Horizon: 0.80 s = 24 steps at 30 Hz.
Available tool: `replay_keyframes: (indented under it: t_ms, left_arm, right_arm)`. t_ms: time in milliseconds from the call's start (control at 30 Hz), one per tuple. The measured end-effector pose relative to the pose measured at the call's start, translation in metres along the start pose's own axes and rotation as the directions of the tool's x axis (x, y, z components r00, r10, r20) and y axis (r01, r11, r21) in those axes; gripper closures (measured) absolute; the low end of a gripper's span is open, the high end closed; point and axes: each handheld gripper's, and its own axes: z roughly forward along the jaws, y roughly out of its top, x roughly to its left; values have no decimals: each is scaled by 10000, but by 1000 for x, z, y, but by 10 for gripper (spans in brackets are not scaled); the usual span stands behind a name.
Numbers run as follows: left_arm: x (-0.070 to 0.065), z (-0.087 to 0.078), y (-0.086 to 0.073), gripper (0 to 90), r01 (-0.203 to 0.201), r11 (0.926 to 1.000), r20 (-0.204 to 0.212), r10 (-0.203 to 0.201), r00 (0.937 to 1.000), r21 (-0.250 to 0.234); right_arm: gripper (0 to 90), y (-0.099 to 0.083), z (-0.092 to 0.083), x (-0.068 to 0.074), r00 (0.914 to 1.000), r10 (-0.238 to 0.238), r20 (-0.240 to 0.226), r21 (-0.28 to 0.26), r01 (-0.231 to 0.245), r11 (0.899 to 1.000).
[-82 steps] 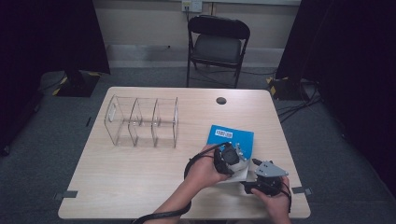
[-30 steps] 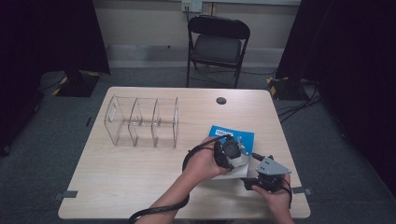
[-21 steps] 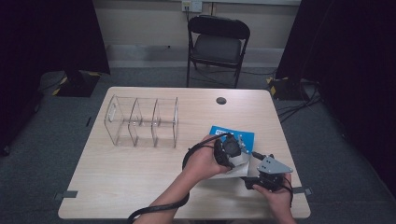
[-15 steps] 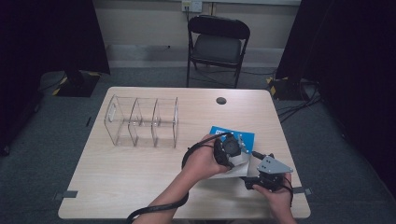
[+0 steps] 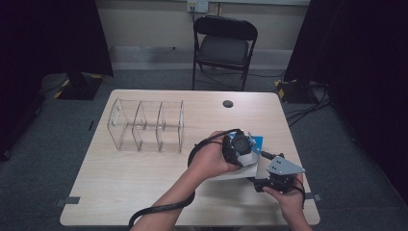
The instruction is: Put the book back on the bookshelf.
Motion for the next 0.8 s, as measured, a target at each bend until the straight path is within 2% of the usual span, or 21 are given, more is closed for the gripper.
replay_keyframes:
  t_ms: [67,233,433,533,600,733,800]
  left_arm:
    - [-1,0,0,736,53,10000,11,-53,10000,-48]
    - [0,-1,-1,735,30,9998,38,-29,10000,-171]
    - [-1,-5,2,736,-67,10000,-79,67,9999,-44]
    - [0,-13,2,736,66,9995,112,-63,9999,-323]
    - [1,-17,1,736,42,9991,119,-37,9999,-411]
    - [-2,-14,-1,735,-11,9993,78,14,10000,-382]
    - [-2,-13,-1,735,-38,9995,109,41,9999,-324]
  right_arm:
    - [96,2,0,-2,9991,-416,7,68,416,9991]
    - [94,3,1,-6,9984,-506,-254,-83,504,9987]
    - [94,8,2,-8,9982,-552,-238,-48,551,9985]
    - [94,12,-1,-8,9984,-484,-297,-116,481,9988]
    - [94,14,-2,-8,9979,-580,-297,-119,576,9983]
    - [90,17,0,-7,9936,-1098,-253,73,1100,9939]
    - [91,17,2,-7,9941,-1026,-351,133,1031,9946]
